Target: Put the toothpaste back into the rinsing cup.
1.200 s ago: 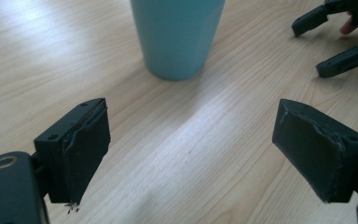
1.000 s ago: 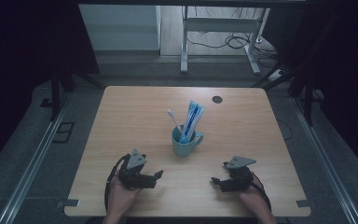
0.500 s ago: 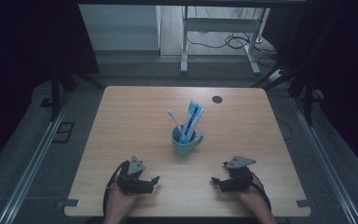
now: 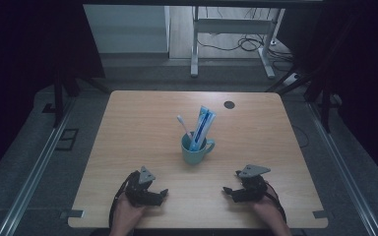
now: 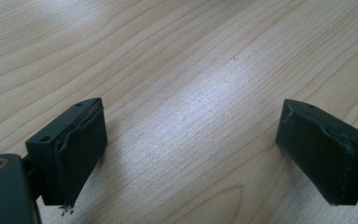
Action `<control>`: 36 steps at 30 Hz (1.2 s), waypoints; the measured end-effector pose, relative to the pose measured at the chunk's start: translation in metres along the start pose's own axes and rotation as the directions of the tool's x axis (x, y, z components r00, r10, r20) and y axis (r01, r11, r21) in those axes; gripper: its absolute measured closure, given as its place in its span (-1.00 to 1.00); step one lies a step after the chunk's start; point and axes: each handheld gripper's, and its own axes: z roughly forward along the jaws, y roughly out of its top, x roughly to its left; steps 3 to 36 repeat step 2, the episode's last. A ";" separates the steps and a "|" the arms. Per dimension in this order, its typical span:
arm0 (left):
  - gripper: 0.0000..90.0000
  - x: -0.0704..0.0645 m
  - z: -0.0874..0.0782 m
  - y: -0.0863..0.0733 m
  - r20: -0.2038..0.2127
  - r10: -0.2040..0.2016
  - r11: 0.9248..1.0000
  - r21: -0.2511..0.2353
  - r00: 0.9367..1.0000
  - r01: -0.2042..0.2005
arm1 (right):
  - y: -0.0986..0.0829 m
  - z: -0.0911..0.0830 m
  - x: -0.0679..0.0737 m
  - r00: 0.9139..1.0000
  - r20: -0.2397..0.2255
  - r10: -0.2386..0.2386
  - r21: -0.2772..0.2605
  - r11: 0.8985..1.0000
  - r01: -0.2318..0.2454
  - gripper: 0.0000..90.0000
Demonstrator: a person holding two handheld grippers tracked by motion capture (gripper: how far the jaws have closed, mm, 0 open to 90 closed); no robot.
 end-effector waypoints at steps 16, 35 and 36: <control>-0.81 0.000 0.000 0.000 0.000 0.000 1.000 0.000 1.000 0.000 | 0.000 0.000 0.000 1.000 0.000 0.000 0.000 1.000 0.000 -0.61; -0.81 0.000 0.000 0.000 0.000 0.000 1.000 0.000 1.000 0.000 | 0.000 0.000 0.000 1.000 0.000 0.000 0.000 1.000 0.000 -0.61; -0.81 0.000 0.000 0.000 0.000 0.000 1.000 0.000 1.000 0.000 | 0.000 0.000 0.000 1.000 0.000 0.000 0.000 1.000 0.000 -0.61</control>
